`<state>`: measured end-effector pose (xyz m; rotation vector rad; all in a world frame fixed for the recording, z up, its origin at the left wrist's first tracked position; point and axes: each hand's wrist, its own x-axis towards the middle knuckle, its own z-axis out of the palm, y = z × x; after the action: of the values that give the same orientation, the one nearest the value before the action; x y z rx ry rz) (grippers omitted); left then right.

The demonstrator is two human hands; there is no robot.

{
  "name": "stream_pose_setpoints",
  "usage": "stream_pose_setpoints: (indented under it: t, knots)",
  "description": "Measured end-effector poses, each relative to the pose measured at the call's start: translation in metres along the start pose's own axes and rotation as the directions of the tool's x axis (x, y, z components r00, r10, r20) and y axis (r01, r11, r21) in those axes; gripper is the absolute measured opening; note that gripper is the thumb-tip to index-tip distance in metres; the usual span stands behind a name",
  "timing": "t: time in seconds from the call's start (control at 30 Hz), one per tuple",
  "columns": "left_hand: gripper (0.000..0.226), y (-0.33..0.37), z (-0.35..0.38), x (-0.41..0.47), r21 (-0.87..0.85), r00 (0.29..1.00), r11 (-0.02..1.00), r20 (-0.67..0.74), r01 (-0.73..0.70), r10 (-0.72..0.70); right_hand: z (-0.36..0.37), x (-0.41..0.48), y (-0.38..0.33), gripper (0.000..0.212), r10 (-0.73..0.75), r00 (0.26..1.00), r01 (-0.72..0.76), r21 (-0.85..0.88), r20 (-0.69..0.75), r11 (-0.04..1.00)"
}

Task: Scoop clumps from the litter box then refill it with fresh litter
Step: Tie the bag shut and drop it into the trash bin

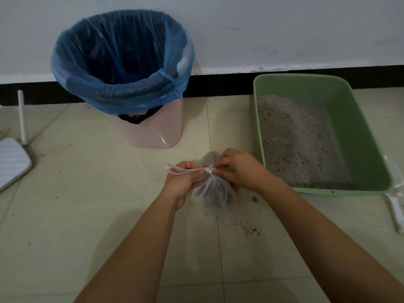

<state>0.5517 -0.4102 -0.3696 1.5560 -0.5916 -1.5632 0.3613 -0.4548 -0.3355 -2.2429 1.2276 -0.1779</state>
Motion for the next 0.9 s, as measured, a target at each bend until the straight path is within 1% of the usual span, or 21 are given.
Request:
stream_pose_setpoints:
  t: [0.07, 0.13, 0.23, 0.33, 0.43, 0.47, 0.53, 0.6, 0.67, 0.77, 0.83, 0.9]
  knots:
    - [0.019, 0.001, 0.0, -0.001, 0.002, 1.0, 1.0, 0.008, -0.001, 0.001, -0.002, 0.002, -0.004, 0.031, 0.015, 0.999, -0.018, -0.068, -0.045, 0.998]
    - [0.019, 0.005, 0.002, -0.002, 0.012, 0.999, 1.0, 0.03, -0.016, 0.016, -0.005, 0.003, -0.008, 0.026, 0.016, 0.998, -0.022, -0.09, -0.061, 0.996]
    - [0.02, 0.013, 0.006, -0.002, 0.011, 0.998, 0.999, 0.043, -0.043, 0.042, -0.01, 0.002, -0.011, 0.016, 0.001, 0.998, -0.002, -0.012, -0.058, 1.0]
    - [0.022, 0.017, 0.008, -0.002, 0.0, 0.997, 0.998, 0.043, -0.058, 0.058, -0.016, 0.0, -0.013, 0.014, -0.008, 0.997, 0.011, 0.038, -0.076, 0.999]
    - [0.022, 0.018, 0.009, -0.004, -0.06, 0.996, 0.997, 0.066, -0.056, 0.06, -0.026, -0.002, -0.018, 0.011, -0.012, 0.996, 0.02, 0.097, -0.084, 0.995]
    - [0.021, 0.019, 0.009, -0.005, -0.094, 0.995, 0.994, 0.079, -0.056, 0.063, -0.03, -0.002, -0.02, 0.009, -0.019, 0.997, 0.026, 0.093, -0.078, 0.995]
    - [0.022, 0.023, 0.01, -0.006, -0.173, 0.993, 0.984, 0.092, -0.052, 0.068, -0.036, -0.001, -0.021, 0.008, -0.032, 0.997, 0.034, 0.024, -0.07, 0.999]
    - [0.021, 0.026, 0.01, -0.006, -0.226, 0.993, 0.973, 0.089, -0.051, 0.073, -0.039, 0.001, -0.018, 0.016, -0.041, 0.997, 0.033, -0.106, -0.073, 0.994]
    - [0.02, 0.026, 0.009, -0.006, -0.244, 0.993, 0.968, 0.091, -0.056, 0.08, -0.035, 0.006, -0.013, 0.02, -0.039, 0.998, 0.026, -0.212, -0.055, 0.977]
    - [0.02, 0.02, 0.006, -0.005, -0.227, 0.995, 0.973, 0.083, -0.037, 0.058, -0.022, 0.009, -0.005, 0.017, 0.028, 1.0, -0.027, -0.378, -0.005, 0.926]
    - [0.024, 0.012, -0.001, -0.002, -0.188, 0.999, 0.982, 0.032, 0.002, 0.004, -0.012, 0.008, -0.001, 0.013, 0.09, 0.996, -0.07, -0.465, 0.021, 0.883]
    - [0.028, 0.001, -0.007, 0.0, -0.133, 0.998, 0.99, -0.034, 0.047, -0.052, -0.001, 0.005, 0.001, 0.015, 0.138, 0.989, -0.097, -0.502, 0.045, 0.859]
